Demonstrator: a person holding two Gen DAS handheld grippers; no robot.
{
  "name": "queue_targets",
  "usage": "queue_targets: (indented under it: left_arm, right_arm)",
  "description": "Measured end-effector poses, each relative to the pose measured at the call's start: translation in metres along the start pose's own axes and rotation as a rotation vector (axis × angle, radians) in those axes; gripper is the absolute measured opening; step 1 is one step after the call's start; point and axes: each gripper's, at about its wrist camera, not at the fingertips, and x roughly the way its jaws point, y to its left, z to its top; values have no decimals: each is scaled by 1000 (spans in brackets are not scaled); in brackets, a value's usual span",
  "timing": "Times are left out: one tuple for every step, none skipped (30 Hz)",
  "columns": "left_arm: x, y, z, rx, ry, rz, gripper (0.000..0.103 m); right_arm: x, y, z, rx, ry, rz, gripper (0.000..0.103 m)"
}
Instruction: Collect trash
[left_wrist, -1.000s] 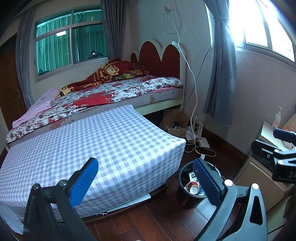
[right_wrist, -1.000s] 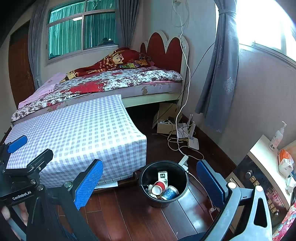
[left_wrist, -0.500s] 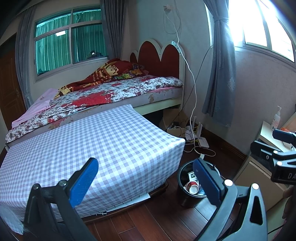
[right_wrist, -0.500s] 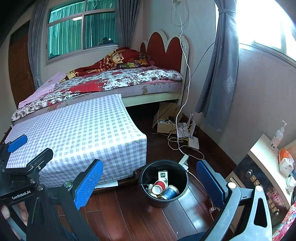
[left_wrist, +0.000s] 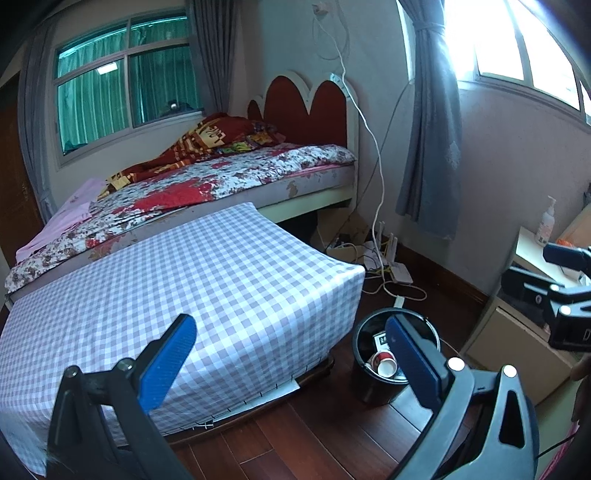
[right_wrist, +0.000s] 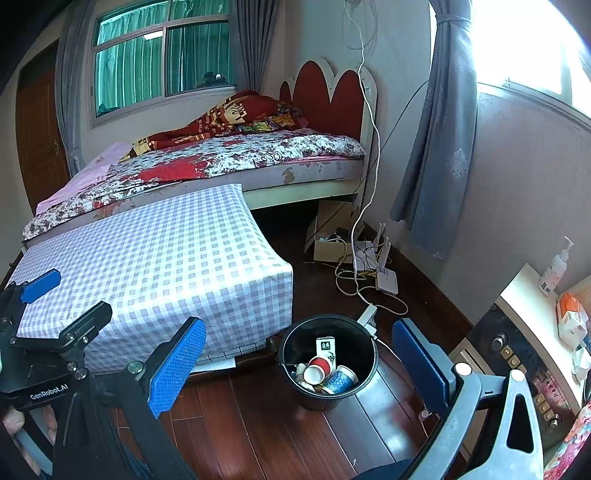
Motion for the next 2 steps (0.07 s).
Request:
queue_targets:
  left_arm:
    - [0,0,0,-1,7,-9,102]
    - [1,0,-1,-3,12,-7,102]
  right_arm:
    - [1,1,0,1,1,0,102]
    - [1,1,-1,1,3,0,102]
